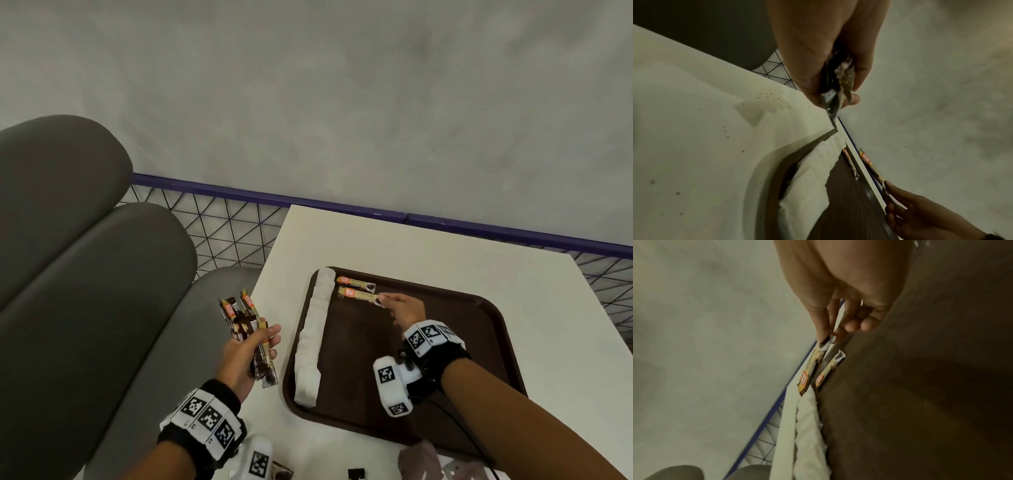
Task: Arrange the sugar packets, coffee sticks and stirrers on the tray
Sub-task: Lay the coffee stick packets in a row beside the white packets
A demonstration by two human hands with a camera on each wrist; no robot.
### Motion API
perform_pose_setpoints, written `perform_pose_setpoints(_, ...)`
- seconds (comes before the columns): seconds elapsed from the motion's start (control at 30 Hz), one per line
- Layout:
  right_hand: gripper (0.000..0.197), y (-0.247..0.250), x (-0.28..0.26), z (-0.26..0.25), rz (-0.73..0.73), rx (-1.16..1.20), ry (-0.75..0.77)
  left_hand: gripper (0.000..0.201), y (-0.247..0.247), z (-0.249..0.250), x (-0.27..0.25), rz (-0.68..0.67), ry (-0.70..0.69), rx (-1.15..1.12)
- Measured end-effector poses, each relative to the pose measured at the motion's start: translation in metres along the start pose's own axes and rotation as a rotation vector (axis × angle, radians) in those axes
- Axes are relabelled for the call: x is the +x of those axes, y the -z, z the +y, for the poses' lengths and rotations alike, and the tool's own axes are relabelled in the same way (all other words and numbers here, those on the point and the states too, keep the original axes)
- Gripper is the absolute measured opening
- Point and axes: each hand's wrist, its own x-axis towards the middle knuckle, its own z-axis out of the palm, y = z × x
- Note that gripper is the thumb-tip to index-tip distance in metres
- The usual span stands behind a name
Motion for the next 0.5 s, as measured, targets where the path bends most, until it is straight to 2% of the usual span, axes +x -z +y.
perform_pose_setpoints(0.17,0.018,-0.011,0.028,0.009,0.030,-0.131,-0.042,0.020,0.013,0.000,0.003,0.012,0.012,0.002)
perform_pose_setpoints(0.33,0.017,-0.022,0.032,0.009,0.085,-0.179,-0.095,0.019,0.019,0.000,0.007,0.006,0.033,0.009)
perform_pose_setpoints(0.43,0.004,-0.030,0.036,0.010,0.122,-0.217,-0.092,0.019,0.018,0.000,0.008,0.005,0.031,0.024)
perform_pose_setpoints(0.5,0.017,-0.035,0.042,0.015,0.145,-0.218,-0.078,0.020,0.016,-0.001,0.008,-0.001,0.036,0.031)
